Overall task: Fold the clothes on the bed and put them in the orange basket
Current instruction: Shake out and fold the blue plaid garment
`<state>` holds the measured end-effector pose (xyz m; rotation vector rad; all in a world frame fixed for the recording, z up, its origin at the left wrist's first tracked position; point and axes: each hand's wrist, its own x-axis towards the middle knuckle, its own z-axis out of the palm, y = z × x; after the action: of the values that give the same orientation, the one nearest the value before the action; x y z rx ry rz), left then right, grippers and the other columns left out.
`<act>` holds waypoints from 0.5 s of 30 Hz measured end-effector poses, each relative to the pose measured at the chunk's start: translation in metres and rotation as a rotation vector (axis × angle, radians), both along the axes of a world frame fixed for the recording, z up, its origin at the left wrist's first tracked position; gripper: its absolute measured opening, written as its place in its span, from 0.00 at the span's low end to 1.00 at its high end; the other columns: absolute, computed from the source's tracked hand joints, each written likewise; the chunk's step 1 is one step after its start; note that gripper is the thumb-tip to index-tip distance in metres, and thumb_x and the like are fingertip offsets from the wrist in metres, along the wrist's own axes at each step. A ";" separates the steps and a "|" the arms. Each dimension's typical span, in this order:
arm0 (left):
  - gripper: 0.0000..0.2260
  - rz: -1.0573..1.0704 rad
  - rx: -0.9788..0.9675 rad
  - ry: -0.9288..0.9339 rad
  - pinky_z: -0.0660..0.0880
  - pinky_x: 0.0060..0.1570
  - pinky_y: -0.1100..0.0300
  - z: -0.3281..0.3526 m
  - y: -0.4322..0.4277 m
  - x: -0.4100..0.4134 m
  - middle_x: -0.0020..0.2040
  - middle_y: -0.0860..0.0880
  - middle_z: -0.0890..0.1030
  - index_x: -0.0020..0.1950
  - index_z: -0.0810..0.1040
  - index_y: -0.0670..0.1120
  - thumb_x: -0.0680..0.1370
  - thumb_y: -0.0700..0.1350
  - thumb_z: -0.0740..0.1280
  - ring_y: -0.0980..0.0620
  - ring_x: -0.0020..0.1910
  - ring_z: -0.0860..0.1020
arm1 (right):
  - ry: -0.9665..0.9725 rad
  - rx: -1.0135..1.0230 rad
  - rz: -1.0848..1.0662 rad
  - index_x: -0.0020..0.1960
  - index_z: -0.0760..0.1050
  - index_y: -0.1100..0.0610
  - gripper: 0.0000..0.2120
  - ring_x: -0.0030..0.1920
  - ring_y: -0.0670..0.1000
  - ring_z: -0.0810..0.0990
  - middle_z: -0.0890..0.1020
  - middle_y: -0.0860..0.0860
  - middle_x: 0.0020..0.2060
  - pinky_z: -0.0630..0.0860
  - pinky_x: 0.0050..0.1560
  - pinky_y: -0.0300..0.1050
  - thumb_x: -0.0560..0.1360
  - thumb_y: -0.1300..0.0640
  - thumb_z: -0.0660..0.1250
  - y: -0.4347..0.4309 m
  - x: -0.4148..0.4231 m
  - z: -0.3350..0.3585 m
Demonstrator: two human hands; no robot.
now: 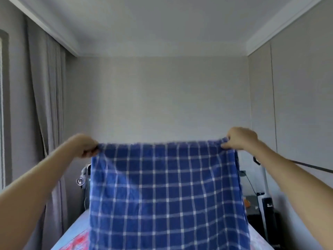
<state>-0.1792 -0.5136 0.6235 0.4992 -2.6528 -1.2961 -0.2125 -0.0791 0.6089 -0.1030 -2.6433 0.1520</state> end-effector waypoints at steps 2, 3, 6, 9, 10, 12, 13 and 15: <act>0.21 0.004 -0.230 -0.149 0.56 0.12 0.69 -0.032 0.000 -0.024 0.14 0.49 0.67 0.27 0.66 0.41 0.80 0.35 0.55 0.56 0.11 0.61 | -0.197 -0.025 -0.026 0.32 0.70 0.56 0.17 0.29 0.50 0.74 0.74 0.50 0.28 0.65 0.30 0.38 0.72 0.46 0.68 -0.007 -0.034 -0.040; 0.20 0.027 -0.247 -0.119 0.57 0.13 0.69 -0.045 0.000 -0.037 0.16 0.48 0.68 0.26 0.67 0.40 0.80 0.34 0.56 0.54 0.14 0.65 | -0.246 -0.120 -0.022 0.32 0.70 0.57 0.16 0.26 0.50 0.74 0.75 0.51 0.26 0.66 0.28 0.37 0.74 0.49 0.67 -0.012 -0.047 -0.057; 0.10 0.243 -0.229 0.357 0.75 0.28 0.61 -0.053 0.004 -0.073 0.31 0.41 0.77 0.34 0.75 0.38 0.75 0.32 0.60 0.46 0.29 0.75 | -0.068 -0.604 0.028 0.34 0.71 0.63 0.17 0.24 0.52 0.77 0.79 0.56 0.26 0.76 0.30 0.41 0.79 0.55 0.62 -0.031 -0.086 -0.064; 0.13 0.368 0.021 0.972 0.74 0.46 0.58 -0.008 0.017 -0.087 0.43 0.42 0.79 0.47 0.78 0.39 0.73 0.32 0.55 0.43 0.44 0.77 | 0.526 -0.960 0.154 0.37 0.72 0.62 0.16 0.37 0.56 0.80 0.80 0.59 0.34 0.76 0.38 0.48 0.80 0.56 0.58 -0.047 -0.113 -0.009; 0.14 0.365 0.116 1.089 0.71 0.44 0.61 0.012 0.019 -0.088 0.43 0.44 0.77 0.47 0.77 0.41 0.73 0.32 0.53 0.47 0.45 0.75 | 0.665 -1.019 0.219 0.38 0.71 0.61 0.15 0.38 0.55 0.77 0.78 0.57 0.36 0.72 0.38 0.46 0.81 0.56 0.57 -0.052 -0.113 0.013; 0.15 0.307 0.282 1.217 0.74 0.43 0.57 0.044 0.014 -0.087 0.41 0.49 0.75 0.42 0.74 0.47 0.73 0.32 0.51 0.48 0.43 0.73 | 0.772 -1.128 0.380 0.40 0.72 0.58 0.13 0.42 0.54 0.76 0.79 0.55 0.41 0.73 0.42 0.47 0.81 0.55 0.56 -0.057 -0.110 0.048; 0.16 0.282 0.338 1.246 0.78 0.43 0.54 0.053 0.008 -0.086 0.39 0.50 0.75 0.38 0.72 0.50 0.73 0.32 0.51 0.48 0.43 0.74 | 0.777 -1.186 0.466 0.40 0.72 0.55 0.12 0.44 0.55 0.78 0.80 0.55 0.43 0.77 0.46 0.50 0.81 0.55 0.57 -0.058 -0.108 0.059; 0.18 0.264 0.351 1.279 0.81 0.39 0.56 0.060 -0.004 -0.079 0.37 0.52 0.73 0.35 0.70 0.54 0.74 0.32 0.51 0.49 0.40 0.77 | 0.766 -1.294 0.633 0.39 0.73 0.52 0.13 0.48 0.55 0.81 0.81 0.53 0.44 0.80 0.51 0.53 0.81 0.54 0.57 -0.057 -0.101 0.067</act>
<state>-0.2579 -0.5177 0.6833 -0.0135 -1.2841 -1.3170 -0.3130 -0.1361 0.6762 0.3095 -1.3744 1.6705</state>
